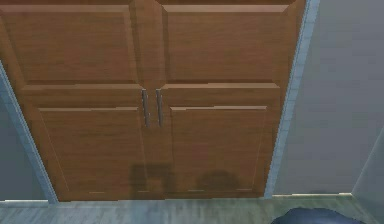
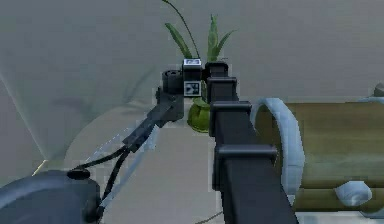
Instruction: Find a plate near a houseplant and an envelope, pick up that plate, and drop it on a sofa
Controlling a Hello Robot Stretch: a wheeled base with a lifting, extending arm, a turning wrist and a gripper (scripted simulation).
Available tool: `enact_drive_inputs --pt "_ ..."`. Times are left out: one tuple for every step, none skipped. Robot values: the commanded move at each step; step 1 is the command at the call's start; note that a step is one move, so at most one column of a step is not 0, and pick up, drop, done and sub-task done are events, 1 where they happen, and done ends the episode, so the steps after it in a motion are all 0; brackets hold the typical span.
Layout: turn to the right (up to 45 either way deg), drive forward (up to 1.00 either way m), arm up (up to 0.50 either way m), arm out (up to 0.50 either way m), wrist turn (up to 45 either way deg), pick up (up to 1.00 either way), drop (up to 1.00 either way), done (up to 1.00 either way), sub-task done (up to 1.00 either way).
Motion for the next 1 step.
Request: enact_drive_inputs --pt "0.0 0.00 0.00 -0.26 0.0 0.00 0.00 0.00 0.00"
